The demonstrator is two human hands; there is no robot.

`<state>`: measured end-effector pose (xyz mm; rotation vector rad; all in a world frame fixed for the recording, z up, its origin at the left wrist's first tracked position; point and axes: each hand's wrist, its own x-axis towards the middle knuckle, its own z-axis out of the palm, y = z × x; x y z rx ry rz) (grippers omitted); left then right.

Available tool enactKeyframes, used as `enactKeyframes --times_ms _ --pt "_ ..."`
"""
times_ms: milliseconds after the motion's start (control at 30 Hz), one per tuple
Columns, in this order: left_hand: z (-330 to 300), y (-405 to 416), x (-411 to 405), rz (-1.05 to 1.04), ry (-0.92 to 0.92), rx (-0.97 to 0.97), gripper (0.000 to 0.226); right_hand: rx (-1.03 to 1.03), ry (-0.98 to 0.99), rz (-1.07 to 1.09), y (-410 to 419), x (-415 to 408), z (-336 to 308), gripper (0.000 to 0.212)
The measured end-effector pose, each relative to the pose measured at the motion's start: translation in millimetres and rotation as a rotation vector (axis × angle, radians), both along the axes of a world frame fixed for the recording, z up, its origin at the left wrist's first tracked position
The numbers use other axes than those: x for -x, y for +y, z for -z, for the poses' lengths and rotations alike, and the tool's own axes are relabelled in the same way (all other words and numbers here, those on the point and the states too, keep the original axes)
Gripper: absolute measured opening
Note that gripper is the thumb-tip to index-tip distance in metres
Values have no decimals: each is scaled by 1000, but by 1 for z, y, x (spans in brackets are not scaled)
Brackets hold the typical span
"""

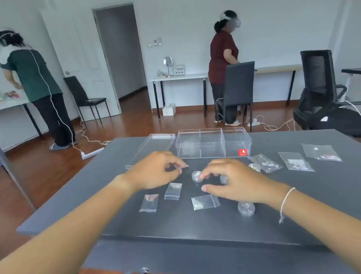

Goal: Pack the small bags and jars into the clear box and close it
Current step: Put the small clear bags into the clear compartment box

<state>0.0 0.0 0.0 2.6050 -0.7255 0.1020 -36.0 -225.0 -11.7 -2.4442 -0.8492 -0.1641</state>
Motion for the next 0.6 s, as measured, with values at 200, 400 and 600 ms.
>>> enactKeyframes --times_ms 200,400,600 --pt "10 4 9 8 171 -24 30 187 44 -44 5 -3 4 36" --pt "10 4 10 28 173 -140 39 234 30 -59 9 -5 6 35" --pt "4 1 8 23 284 -34 30 225 45 -115 11 -6 5 25"
